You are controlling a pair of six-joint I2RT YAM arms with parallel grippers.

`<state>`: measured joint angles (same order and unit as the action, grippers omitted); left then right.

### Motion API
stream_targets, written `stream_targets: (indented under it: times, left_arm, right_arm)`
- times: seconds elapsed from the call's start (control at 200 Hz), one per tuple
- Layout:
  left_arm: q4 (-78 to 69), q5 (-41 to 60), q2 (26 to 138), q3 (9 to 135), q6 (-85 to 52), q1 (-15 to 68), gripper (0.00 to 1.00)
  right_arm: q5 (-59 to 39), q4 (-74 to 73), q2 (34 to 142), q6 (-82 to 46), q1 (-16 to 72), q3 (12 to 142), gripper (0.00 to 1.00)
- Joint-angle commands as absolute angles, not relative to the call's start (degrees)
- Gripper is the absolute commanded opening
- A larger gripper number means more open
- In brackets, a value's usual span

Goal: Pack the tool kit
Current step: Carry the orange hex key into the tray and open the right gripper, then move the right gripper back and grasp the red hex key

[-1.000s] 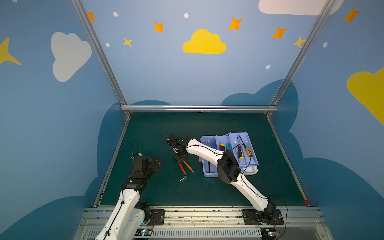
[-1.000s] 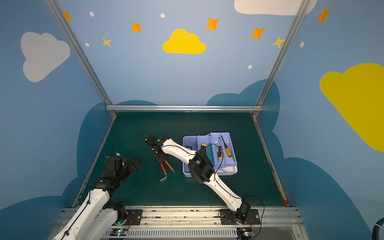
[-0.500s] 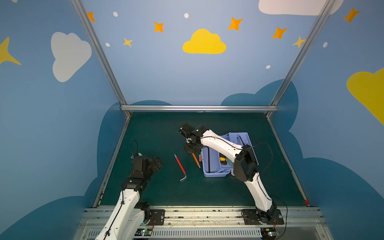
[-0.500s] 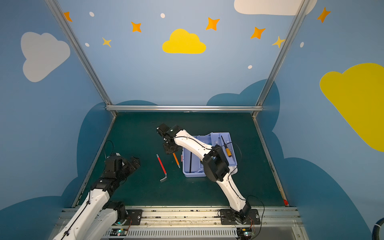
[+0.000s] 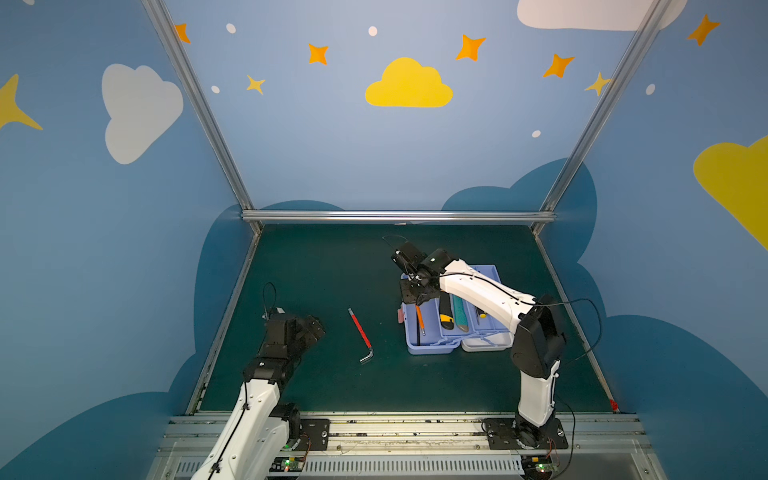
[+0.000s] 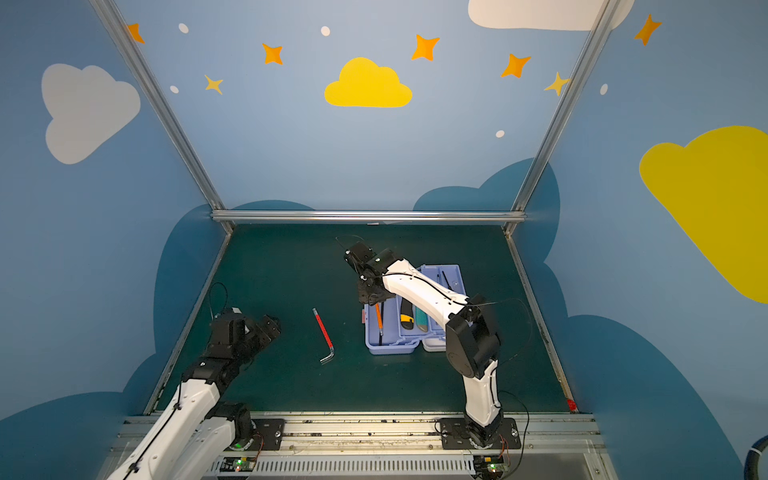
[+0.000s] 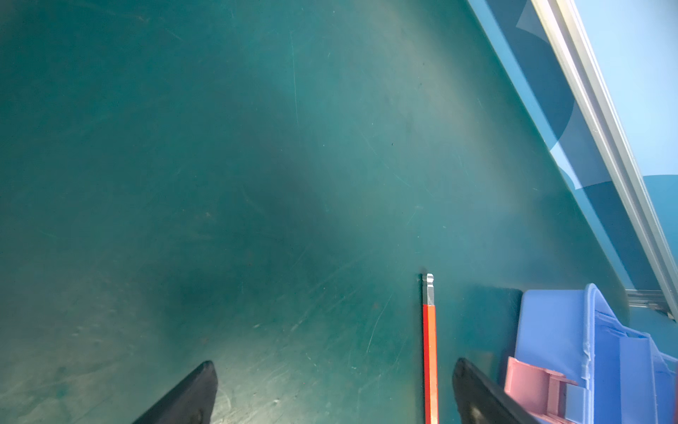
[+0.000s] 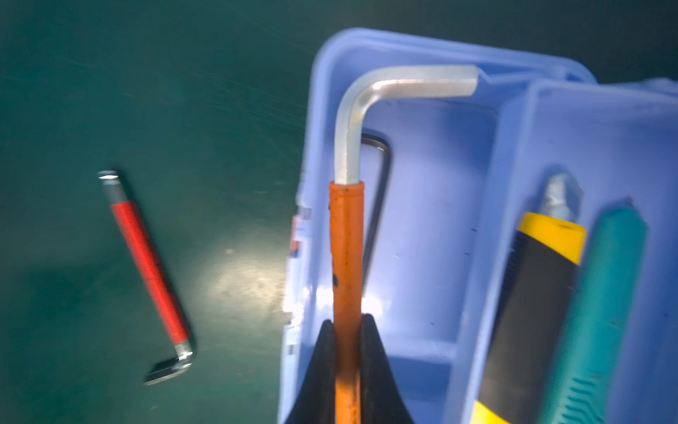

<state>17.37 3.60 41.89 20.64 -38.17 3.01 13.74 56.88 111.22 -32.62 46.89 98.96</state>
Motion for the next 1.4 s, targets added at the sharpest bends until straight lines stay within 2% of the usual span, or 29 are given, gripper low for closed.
stream_targets:
  times: [0.0,0.19,0.941,1.026,1.147,1.392]
  left_arm:
    - [17.42,3.60,41.67,20.39,-37.53,2.81,1.00]
    - [17.74,3.21,41.23,20.42,-37.51,2.67,1.00]
    - [18.46,2.73,41.31,20.59,-37.10,2.68,1.00]
    - [18.65,2.72,41.35,20.67,-37.03,2.66,1.00]
    - [18.74,2.55,40.98,20.59,-36.92,2.70,1.00]
    - [20.47,0.89,38.84,20.46,-37.35,2.64,1.00]
  right_arm:
    - [21.40,63.53,113.99,-33.34,47.27,101.84,0.00]
    - [27.31,70.06,121.26,-32.46,47.72,107.32,0.00]
    - [23.73,68.99,130.25,-38.76,45.58,108.72,0.00]
    - [23.23,68.87,130.43,-38.85,45.38,108.39,0.18]
    - [21.35,66.67,129.66,-37.83,45.32,106.39,0.34]
    - [22.02,69.84,125.39,-35.30,46.16,108.92,0.37]
